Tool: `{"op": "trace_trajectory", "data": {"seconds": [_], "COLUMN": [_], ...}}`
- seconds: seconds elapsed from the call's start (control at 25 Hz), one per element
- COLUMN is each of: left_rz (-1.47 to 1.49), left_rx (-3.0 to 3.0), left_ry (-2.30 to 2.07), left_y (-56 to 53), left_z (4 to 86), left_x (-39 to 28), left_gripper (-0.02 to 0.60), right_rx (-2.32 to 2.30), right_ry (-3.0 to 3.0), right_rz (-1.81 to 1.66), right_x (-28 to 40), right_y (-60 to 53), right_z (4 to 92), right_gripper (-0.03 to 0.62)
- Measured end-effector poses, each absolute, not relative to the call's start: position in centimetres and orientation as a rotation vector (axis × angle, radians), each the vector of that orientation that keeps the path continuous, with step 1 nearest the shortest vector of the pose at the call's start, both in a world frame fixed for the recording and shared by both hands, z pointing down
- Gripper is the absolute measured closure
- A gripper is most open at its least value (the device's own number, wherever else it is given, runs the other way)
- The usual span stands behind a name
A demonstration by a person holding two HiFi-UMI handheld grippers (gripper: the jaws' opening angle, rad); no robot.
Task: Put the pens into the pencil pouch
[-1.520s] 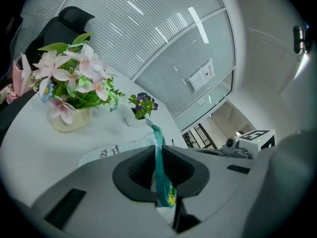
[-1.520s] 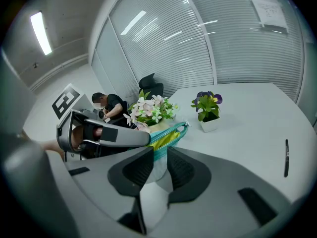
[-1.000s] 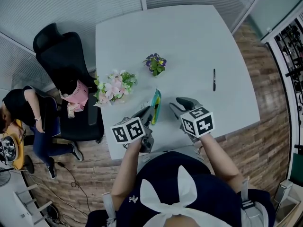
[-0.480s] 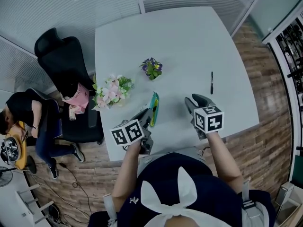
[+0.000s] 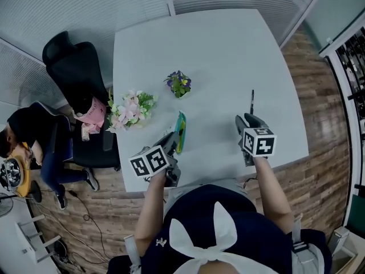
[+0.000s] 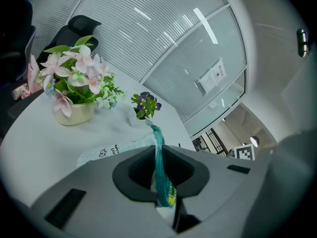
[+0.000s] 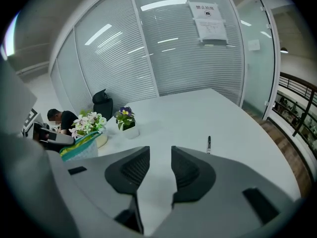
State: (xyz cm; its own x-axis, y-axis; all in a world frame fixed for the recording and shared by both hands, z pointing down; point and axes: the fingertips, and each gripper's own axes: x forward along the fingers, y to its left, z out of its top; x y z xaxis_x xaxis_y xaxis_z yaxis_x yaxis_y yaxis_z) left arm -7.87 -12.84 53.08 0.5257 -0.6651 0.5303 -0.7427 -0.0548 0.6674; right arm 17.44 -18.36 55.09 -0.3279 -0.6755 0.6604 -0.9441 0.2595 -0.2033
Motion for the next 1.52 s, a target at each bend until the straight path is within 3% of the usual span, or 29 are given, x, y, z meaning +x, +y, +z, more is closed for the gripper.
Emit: {"op": "trace_trajectory", "data": {"seconds": [0.72,1.52], "left_rz": [0.024,0.034], "left_rx": [1.673,1.646], "left_ry": [-1.309,-1.326], "left_y": [-12.6,-13.0], "left_z": [53.1,53.5], "left_x": [-7.7,-8.5], "left_gripper": [0.526,0.526], "right_rx": [1.549,1.562], "right_ry": [-1.874,-1.693], "right_rz": [0.833,0.887], "right_x": [25.6,27.7], "right_y": [-20.9,-22.1], "right_z": [62.7,69.1], "right_gripper": [0.453,0.479]}}
